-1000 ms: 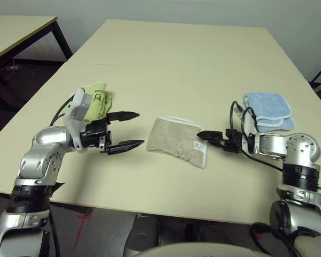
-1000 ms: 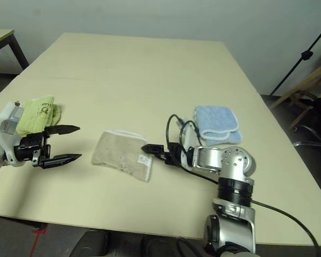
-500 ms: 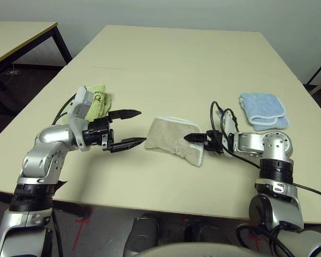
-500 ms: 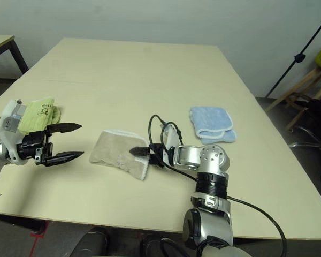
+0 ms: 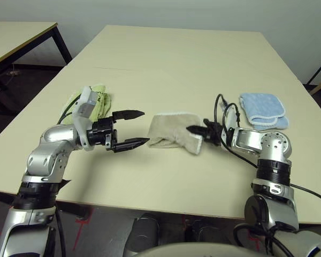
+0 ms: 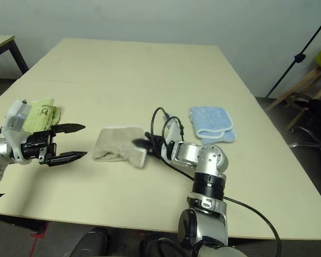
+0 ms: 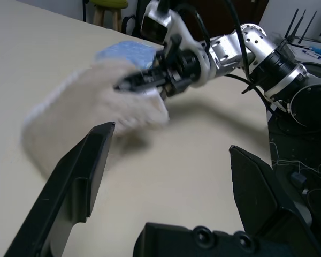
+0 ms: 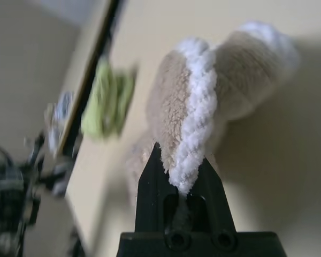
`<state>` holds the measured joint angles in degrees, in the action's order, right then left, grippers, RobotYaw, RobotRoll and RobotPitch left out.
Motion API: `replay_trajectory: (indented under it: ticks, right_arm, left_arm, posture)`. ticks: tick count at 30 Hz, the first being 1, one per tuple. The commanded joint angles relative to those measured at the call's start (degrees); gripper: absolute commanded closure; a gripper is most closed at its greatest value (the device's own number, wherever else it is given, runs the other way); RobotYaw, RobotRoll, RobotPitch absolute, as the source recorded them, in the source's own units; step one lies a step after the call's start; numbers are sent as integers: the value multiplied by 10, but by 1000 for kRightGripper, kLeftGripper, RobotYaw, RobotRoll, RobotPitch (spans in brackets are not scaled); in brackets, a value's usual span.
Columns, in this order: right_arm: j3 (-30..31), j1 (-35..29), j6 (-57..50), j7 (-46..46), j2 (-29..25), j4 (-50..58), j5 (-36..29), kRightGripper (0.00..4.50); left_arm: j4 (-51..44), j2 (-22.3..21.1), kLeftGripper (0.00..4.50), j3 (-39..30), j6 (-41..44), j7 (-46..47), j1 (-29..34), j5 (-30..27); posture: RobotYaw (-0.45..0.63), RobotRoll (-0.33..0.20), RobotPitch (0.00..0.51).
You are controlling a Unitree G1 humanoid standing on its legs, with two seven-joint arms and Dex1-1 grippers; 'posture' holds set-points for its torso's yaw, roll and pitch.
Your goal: Fold the towel and set it aside.
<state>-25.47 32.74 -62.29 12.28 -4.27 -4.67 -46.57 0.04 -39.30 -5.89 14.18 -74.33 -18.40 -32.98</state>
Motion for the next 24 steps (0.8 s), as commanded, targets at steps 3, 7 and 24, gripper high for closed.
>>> replay_trajectory:
  ticks: [3,7,24]
  right_arm:
    - [-49,45,171,-15,-32,-22,28,4462]
    - [-73,67,286,-28,-58,-45,52,4462]
    - [-112,4,326,-18,-155,-243,49,4462]
  left_arm:
    - [11,9,0,16,-5,-2,-15,11]
    - [18,16,0,22,-7,-3,-25,15]
    - [87,31,0,23,-65,-30,-26,33]
  posture:
    - [123,0,26]
    - [123,0,26]
    - [99,0,21]
